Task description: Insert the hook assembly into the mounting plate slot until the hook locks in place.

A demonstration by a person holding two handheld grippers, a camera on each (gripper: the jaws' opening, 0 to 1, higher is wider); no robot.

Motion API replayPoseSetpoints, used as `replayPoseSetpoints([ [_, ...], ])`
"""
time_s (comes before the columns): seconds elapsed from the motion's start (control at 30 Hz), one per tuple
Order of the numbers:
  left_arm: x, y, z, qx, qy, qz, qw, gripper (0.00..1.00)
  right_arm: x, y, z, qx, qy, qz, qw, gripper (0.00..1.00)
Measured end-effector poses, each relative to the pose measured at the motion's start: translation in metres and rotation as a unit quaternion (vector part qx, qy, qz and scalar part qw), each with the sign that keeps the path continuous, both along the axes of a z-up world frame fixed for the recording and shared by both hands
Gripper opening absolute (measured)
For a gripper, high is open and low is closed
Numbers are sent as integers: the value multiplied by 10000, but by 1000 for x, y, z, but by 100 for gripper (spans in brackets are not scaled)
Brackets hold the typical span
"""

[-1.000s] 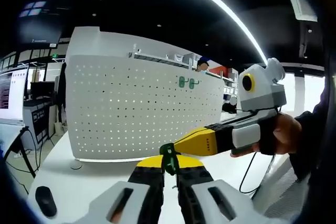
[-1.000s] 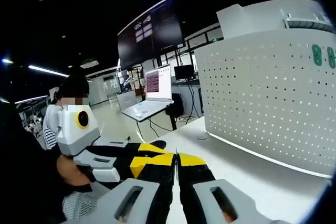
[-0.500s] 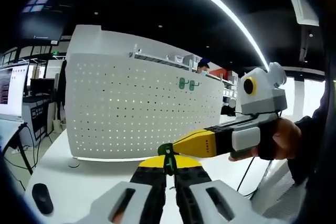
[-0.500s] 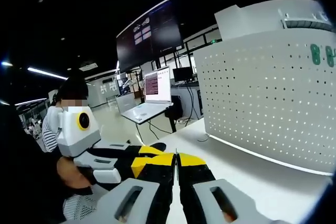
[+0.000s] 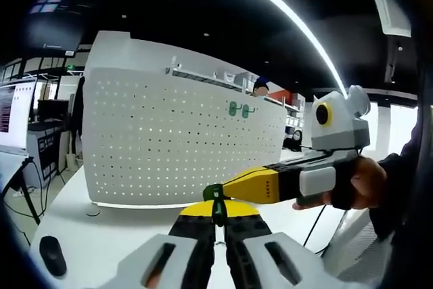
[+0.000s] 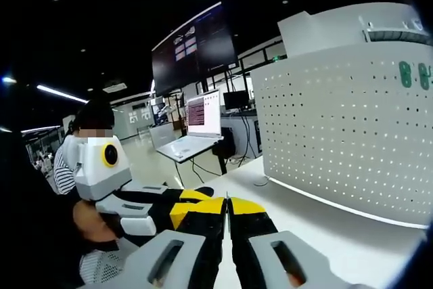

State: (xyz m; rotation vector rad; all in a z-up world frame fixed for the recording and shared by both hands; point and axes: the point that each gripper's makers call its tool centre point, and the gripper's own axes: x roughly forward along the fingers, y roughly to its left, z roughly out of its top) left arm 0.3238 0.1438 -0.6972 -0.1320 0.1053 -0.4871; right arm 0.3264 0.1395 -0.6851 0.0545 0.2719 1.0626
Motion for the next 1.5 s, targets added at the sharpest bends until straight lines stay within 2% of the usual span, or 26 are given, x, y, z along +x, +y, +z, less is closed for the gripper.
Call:
replayPoseSetpoints([
  [0.5, -4, -9, -1, 201, -20, -145, 9997, 3, -6, -3, 4, 20, -104, 37, 9999, 3],
  [0.87, -6, -15, -1, 334, -55, -213, 9992, 3, -13, -16, 6, -182, -255, 30, 9995, 6],
  [1.27, -1, 0, -5, 381, 40, 137, 9992, 3, -13, -35, 16, -446, -529, 130, 9975, 14],
  [1.5, 3, 1, -4, 651, 13, 319, 9974, 3, -11, -55, 24, -569, -812, 130, 9950, 19],
])
